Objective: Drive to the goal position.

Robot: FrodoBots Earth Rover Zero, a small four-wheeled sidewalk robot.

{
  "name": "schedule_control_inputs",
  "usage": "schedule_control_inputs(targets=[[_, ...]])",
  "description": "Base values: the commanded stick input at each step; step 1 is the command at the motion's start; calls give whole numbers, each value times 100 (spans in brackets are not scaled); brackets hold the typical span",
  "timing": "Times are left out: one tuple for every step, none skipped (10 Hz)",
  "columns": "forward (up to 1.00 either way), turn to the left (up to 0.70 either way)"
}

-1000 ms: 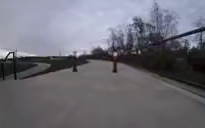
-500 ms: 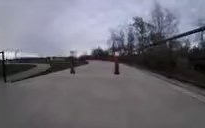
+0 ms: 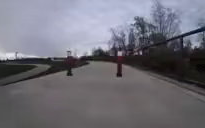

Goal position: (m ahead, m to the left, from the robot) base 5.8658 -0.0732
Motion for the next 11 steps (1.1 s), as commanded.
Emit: schedule_control_inputs(targets=[[100,0],[100,0],[100,0],[100,0],[100,0],[100,0],[100,0],[100,0],[100,0],[100,0],[100,0]])
